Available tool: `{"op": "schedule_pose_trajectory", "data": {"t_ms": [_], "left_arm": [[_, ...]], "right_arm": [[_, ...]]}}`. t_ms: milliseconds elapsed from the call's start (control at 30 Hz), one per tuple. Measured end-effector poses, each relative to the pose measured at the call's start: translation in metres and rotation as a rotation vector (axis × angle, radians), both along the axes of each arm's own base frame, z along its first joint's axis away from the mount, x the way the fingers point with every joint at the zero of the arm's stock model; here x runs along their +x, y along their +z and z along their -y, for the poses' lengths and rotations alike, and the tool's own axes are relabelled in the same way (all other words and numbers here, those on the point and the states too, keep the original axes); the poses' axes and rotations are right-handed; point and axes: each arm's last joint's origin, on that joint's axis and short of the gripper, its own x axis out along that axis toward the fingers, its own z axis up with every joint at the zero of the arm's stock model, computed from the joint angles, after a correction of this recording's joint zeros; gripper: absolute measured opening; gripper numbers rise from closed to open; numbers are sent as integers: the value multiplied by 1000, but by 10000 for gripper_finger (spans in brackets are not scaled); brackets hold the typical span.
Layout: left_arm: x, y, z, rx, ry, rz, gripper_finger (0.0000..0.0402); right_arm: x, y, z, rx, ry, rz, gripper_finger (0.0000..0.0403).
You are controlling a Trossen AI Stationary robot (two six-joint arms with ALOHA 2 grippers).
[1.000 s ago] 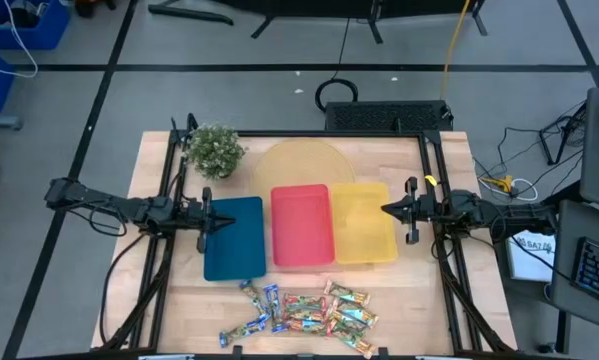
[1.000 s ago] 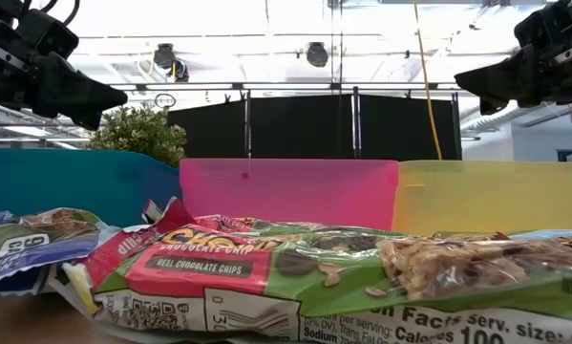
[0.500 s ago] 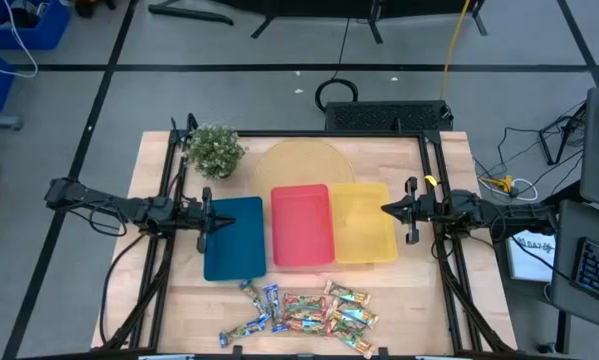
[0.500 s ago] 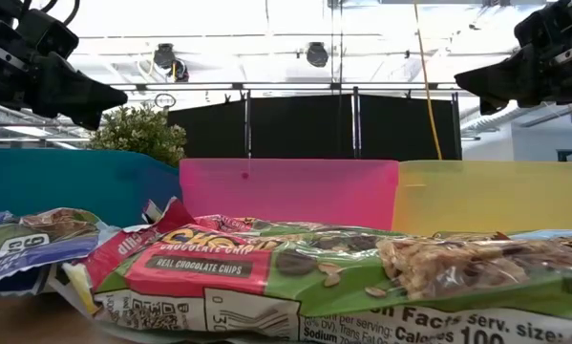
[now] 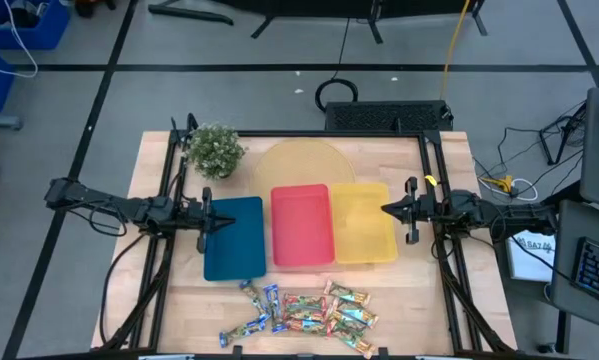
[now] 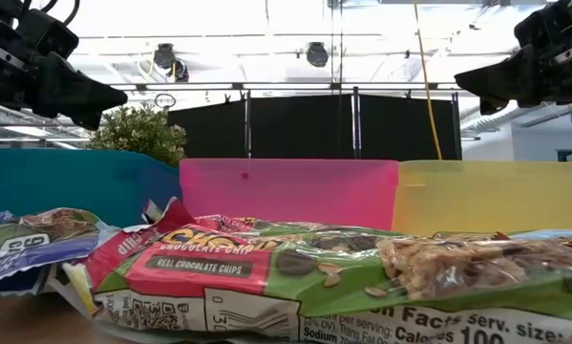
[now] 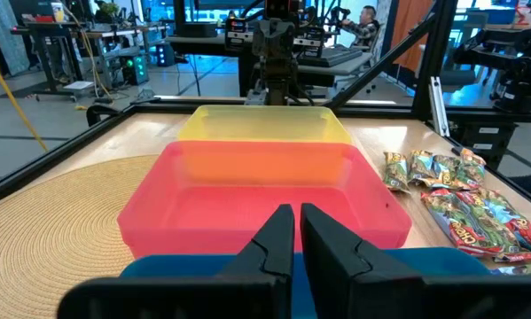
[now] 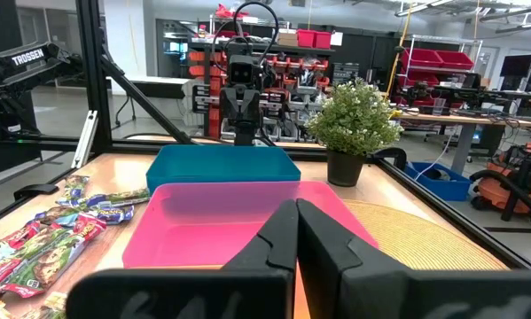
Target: Pick and place Granola Bars by type
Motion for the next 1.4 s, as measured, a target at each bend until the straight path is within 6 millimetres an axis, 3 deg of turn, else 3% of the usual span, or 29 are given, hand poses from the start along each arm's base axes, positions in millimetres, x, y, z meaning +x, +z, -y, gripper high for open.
{"op": "schedule_pose_trajectory", "data": {"t_ms": [700,1133,1267,1400], "left_arm": [[0,1,0,35,-3,7,33],[0,5,1,-231,-16,43,33],[0,7,0,-216,19,73,33],[1,24,6,-209,-130,3,33]], "right_arm": [[0,0,0,0,0,0,0],[0,0,0,0,0,0,0],[0,1,0,0,0,11,0],[-1,8,0,1,1,88,0]]}}
